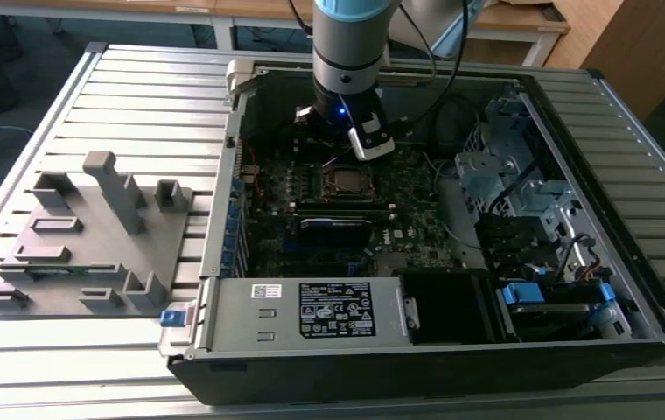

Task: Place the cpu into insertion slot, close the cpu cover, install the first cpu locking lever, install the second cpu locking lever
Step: 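Install the first cpu locking lever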

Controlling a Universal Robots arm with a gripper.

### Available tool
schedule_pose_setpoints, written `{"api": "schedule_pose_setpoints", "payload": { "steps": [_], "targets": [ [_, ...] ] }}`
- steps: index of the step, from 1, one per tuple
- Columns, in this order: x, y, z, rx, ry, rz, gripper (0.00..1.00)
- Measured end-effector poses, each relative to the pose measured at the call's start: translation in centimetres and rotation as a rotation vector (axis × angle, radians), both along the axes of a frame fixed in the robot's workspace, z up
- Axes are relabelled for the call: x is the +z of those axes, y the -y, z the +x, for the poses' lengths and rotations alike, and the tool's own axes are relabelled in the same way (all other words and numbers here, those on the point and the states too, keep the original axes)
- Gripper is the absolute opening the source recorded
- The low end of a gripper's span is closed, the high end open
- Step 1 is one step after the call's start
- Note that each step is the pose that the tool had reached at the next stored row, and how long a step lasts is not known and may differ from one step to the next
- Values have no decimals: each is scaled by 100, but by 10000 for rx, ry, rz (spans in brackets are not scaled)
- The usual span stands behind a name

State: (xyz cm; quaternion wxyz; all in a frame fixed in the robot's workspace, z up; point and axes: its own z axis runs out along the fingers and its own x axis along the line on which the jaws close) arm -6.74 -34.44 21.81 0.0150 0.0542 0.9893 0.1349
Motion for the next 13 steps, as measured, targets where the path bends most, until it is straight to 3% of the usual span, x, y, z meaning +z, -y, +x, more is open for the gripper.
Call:
{"api": "schedule_pose_setpoints", "payload": {
  "steps": [13],
  "targets": [
    [-7,-4,140,2,-2,-2,10]
  ]
}}
